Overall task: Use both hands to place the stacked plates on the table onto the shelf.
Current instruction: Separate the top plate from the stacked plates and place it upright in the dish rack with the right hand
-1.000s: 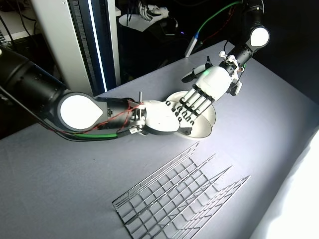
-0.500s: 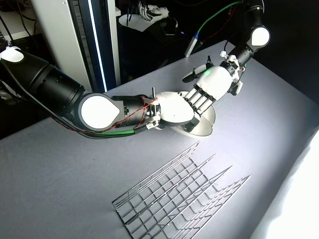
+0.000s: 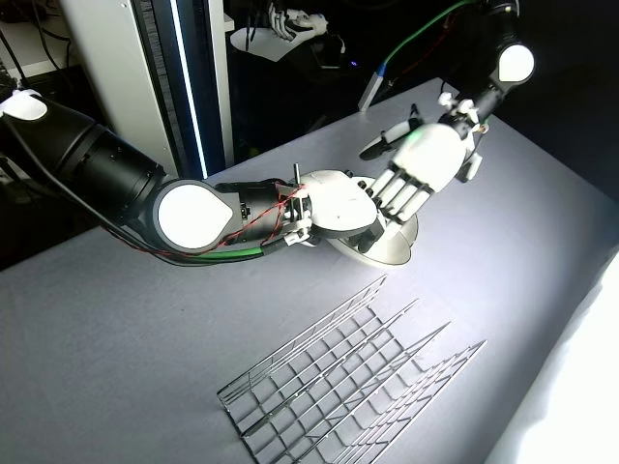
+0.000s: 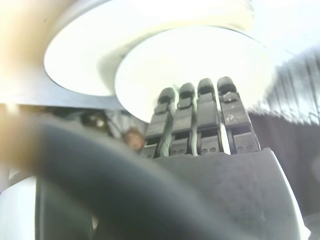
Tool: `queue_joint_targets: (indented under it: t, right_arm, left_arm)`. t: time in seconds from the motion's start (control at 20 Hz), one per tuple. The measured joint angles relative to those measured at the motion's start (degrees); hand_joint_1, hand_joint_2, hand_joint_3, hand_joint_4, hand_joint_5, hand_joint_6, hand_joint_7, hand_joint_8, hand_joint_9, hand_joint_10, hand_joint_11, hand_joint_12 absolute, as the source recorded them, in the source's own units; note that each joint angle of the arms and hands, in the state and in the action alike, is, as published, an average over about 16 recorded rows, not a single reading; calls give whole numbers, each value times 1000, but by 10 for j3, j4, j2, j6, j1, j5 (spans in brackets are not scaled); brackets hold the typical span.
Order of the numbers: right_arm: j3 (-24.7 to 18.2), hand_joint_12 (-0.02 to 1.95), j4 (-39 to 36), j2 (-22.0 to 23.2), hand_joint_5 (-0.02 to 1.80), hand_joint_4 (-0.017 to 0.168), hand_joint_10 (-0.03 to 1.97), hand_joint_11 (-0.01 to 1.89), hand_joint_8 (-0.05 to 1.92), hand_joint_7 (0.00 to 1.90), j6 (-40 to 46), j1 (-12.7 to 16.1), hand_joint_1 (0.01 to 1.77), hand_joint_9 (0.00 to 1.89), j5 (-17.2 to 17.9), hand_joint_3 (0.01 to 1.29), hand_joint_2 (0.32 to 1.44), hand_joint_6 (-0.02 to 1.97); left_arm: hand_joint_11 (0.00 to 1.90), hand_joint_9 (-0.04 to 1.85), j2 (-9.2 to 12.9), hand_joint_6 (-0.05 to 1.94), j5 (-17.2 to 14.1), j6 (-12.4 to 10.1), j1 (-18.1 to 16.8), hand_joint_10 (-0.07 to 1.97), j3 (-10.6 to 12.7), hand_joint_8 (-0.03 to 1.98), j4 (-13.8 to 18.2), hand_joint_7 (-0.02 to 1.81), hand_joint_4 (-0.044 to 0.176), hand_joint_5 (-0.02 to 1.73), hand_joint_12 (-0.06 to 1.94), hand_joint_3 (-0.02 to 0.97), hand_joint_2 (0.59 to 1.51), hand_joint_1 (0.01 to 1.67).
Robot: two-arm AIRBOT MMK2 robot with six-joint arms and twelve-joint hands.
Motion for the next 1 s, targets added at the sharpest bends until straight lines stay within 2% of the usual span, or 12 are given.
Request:
queue_joint_targets:
  t: [0.35, 0.65, 1.0]
  right_arm:
    - [-23, 1097, 8, 10, 829, 3, 1121, 703, 639, 881, 0, 26, 1263, 816, -18, 14, 987, 894]
    - [-54, 1098, 34, 26, 884, 7, 1126, 713, 727, 939, 0, 57, 1301, 856, -38, 14, 990, 971]
    - [-87, 1098, 86, 45, 937, 5, 1128, 711, 793, 1013, 1, 85, 1334, 887, -55, 14, 997, 1039]
  left_arm:
    - [13, 21, 65, 11, -5, -5, -14, 5, -9, 11, -4, 17, 3, 21, -4, 6, 1109, 22]
    - [13, 21, 121, 11, -7, -7, -3, 5, -18, 11, -12, 19, 3, 20, -5, 6, 1111, 22]
    - [12, 20, 159, 11, -8, -7, 18, 5, -18, 11, -28, 18, 2, 20, -6, 6, 1110, 22]
